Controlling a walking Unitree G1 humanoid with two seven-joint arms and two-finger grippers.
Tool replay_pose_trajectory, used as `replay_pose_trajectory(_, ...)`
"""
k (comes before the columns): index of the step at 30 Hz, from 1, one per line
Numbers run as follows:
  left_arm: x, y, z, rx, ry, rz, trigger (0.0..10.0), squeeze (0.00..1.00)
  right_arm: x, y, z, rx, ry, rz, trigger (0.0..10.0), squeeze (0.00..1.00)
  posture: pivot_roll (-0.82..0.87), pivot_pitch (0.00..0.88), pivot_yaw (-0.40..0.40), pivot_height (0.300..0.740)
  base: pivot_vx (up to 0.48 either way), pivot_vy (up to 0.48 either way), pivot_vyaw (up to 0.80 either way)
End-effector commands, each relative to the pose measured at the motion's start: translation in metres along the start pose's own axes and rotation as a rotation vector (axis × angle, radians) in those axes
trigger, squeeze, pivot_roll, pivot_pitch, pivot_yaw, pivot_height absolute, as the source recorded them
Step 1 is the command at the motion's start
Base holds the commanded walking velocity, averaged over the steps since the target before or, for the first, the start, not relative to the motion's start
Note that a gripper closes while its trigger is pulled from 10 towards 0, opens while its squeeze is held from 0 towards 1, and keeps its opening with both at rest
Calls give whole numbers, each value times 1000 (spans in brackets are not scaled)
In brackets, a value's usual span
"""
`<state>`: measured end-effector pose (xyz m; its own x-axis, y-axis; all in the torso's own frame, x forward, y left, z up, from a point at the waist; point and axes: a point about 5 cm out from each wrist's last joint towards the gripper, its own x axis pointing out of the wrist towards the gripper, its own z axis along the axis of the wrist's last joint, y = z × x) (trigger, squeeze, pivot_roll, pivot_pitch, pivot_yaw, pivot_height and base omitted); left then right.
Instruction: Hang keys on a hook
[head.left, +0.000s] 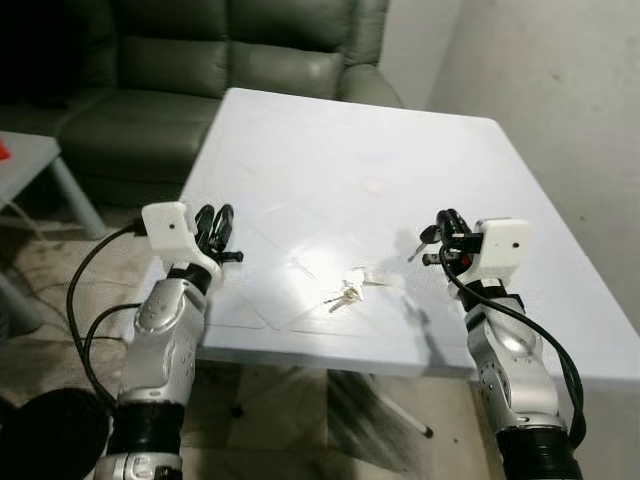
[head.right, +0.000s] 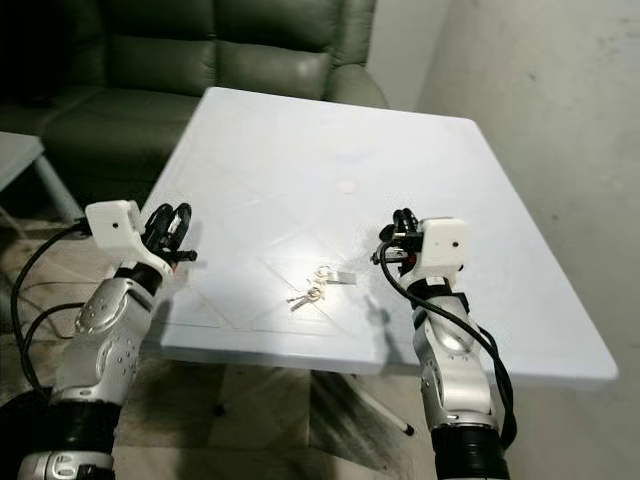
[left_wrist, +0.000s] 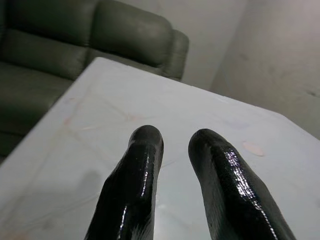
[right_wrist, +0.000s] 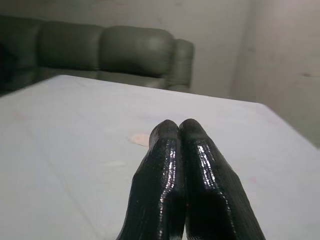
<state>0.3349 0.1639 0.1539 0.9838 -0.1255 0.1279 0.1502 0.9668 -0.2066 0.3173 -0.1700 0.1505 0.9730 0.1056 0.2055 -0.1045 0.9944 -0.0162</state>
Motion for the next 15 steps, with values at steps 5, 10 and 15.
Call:
replay_pose_trajectory(5, 6, 1, 1, 11, 5, -2, 10000, 0, 2, -2, 6, -31, -16, -12, 10000, 0, 2, 0, -40, 740, 0, 0, -781)
replay_pose_trajectory(10, 8, 0, 0, 3, 2, 3, 10000, 0, 1, 2, 5, -41, -13, -10, 10000, 0, 2, 0, -38, 740, -51, 257, -781)
replay_pose_trajectory(15, 10, 1, -1, 21, 17, 29, 10000, 0, 1, 3, 4, -31, -10, -18, 10000, 0, 2, 0, -37, 740, 0, 0, -781)
